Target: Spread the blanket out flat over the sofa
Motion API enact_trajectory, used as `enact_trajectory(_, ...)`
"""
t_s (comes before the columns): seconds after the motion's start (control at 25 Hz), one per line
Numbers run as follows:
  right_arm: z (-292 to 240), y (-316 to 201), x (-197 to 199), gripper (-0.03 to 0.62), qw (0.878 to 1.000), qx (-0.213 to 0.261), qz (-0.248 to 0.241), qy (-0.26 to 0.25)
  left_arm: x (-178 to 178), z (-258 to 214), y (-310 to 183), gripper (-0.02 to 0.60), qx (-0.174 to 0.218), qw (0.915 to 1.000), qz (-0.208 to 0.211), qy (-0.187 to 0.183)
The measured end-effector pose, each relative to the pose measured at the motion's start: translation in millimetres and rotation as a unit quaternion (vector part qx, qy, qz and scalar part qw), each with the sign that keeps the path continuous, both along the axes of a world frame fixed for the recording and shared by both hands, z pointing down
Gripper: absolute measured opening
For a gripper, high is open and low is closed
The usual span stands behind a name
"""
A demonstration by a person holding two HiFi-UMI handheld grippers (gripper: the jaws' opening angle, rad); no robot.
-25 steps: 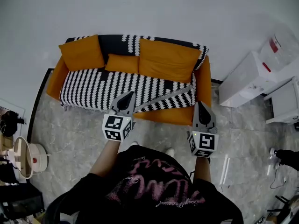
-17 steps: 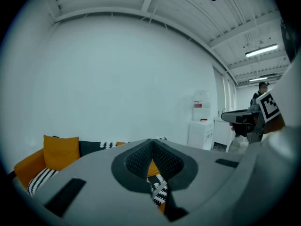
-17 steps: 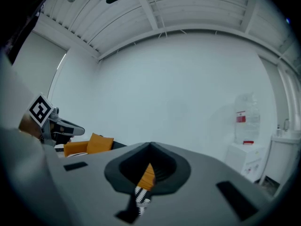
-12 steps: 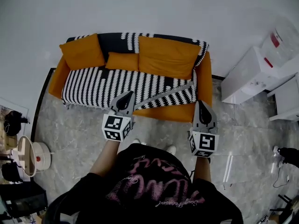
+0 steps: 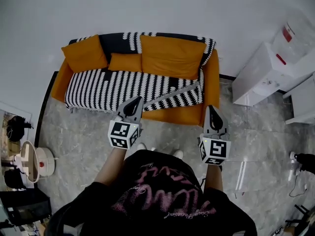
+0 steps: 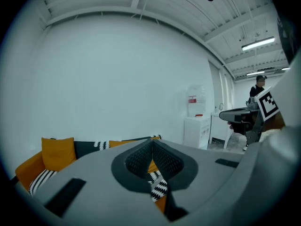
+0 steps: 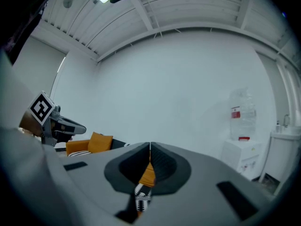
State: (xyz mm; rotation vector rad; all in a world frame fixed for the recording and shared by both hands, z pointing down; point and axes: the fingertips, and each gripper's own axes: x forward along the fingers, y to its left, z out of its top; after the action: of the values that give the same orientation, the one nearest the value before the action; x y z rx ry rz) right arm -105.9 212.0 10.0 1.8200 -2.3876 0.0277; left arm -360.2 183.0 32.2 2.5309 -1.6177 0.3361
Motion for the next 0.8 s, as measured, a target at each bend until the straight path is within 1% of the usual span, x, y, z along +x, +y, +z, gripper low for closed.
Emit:
enact_trajectory(0.2, 5, 6, 30, 0.021, 1.0, -0.006, -0.004, -0.006, 27, 1, 7, 0.011, -0.001, 0.9999, -0.002, -0.011)
enact_trajectory(0.4, 8, 8, 51, 0.021, 1.0, -0.006, -0.004, -0.021, 44, 4, 11, 0.011, -0.006, 0.9998, -0.004, -0.02)
enact_trajectory(0.52, 9, 5, 59, 0.021, 1.0, -0.006, 0.0, -0.027, 49, 7, 9, 0.011, -0.012, 0.9996, 0.0, -0.024)
enact_trajectory(0.8, 15, 0, 63, 0.021, 1.0, -0.013, 0.005, -0.026, 49, 9, -3, 0.011, -0.015, 0.9998, -0.002, -0.015)
